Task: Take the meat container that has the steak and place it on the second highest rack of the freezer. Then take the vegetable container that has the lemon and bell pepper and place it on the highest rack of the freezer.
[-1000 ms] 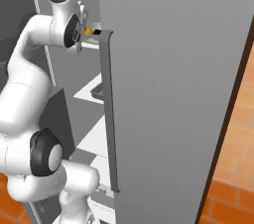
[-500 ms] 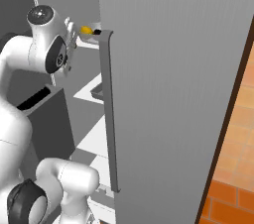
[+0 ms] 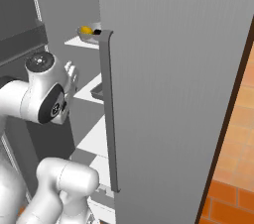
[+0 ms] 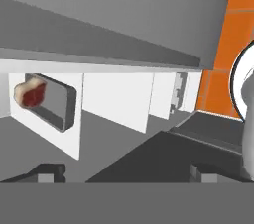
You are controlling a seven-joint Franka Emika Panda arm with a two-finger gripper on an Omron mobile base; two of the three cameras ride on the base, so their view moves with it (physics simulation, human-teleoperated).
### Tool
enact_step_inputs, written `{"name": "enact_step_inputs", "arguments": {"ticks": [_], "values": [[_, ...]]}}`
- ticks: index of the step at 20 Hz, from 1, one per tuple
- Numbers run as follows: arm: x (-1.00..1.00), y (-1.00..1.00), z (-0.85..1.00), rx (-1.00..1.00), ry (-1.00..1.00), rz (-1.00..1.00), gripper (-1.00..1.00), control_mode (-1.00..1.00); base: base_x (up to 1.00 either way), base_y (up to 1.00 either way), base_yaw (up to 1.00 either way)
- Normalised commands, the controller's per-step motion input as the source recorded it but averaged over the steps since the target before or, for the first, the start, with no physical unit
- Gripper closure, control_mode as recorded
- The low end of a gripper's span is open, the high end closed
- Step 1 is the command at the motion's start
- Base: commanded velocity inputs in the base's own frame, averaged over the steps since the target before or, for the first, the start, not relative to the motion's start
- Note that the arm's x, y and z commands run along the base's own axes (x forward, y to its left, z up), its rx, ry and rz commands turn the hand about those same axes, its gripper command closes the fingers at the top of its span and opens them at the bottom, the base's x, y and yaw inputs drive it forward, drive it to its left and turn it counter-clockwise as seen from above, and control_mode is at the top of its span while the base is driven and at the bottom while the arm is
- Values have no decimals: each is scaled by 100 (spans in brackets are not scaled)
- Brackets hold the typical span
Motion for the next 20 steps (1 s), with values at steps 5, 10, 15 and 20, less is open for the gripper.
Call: {"name": "enact_step_inputs", "arguments": {"ticks": [5,10,15,20], "values": [[-100,-34,-100,0,11,0,-100,-100,0,0,0],[-100,-13,-100,-7,9,0,-100,-100,0,0,0],[-100,2,-100,-17,4,5,-100,-100,0,0,0],[-83,-2,-45,-6,-5,61,-100,-100,0,0,0]]}}
